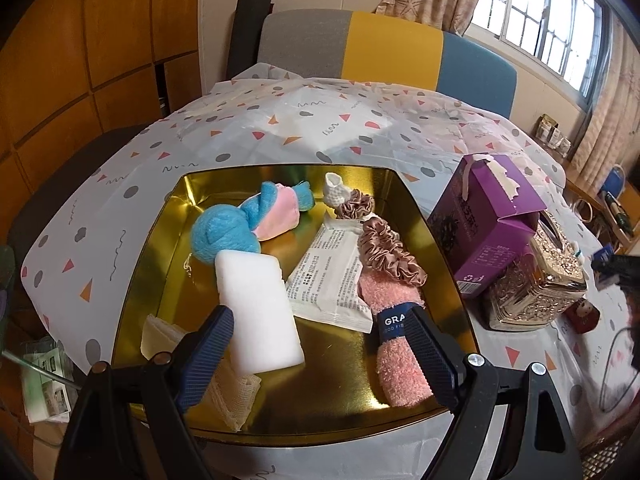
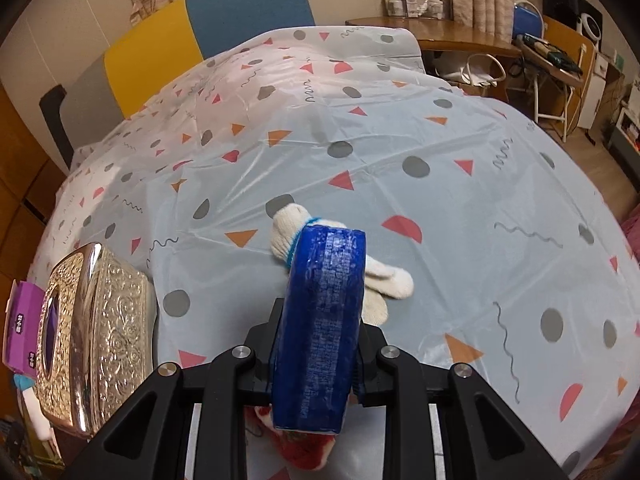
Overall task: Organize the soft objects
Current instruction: 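Carry the blue roll sponge over the gold tin with the right gripper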
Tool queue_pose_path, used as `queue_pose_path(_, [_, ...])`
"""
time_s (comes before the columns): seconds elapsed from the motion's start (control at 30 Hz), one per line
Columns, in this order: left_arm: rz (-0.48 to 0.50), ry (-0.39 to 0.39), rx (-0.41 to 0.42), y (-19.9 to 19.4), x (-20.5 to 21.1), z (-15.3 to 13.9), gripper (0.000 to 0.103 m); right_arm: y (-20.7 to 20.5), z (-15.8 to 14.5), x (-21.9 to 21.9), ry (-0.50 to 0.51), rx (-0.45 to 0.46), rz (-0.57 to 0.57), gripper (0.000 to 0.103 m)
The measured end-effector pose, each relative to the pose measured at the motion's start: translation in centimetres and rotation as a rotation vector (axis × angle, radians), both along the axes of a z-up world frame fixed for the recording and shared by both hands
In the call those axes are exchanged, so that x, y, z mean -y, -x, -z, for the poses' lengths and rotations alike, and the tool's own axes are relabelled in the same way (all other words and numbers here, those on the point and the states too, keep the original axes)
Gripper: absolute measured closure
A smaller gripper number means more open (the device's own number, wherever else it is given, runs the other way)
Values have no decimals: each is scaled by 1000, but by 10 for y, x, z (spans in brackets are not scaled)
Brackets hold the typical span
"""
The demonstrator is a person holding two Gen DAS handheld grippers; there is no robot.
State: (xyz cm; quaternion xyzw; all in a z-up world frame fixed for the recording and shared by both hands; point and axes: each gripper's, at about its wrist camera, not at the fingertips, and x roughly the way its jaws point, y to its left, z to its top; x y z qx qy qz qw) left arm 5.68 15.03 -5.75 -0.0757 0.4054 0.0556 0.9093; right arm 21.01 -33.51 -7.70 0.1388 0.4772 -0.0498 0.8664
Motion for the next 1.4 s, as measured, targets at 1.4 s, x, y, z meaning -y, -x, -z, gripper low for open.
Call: queue_pose_path(1.4, [51, 16, -11, 13, 5, 8, 15, 20, -123, -333, -13, 247, -859, 77])
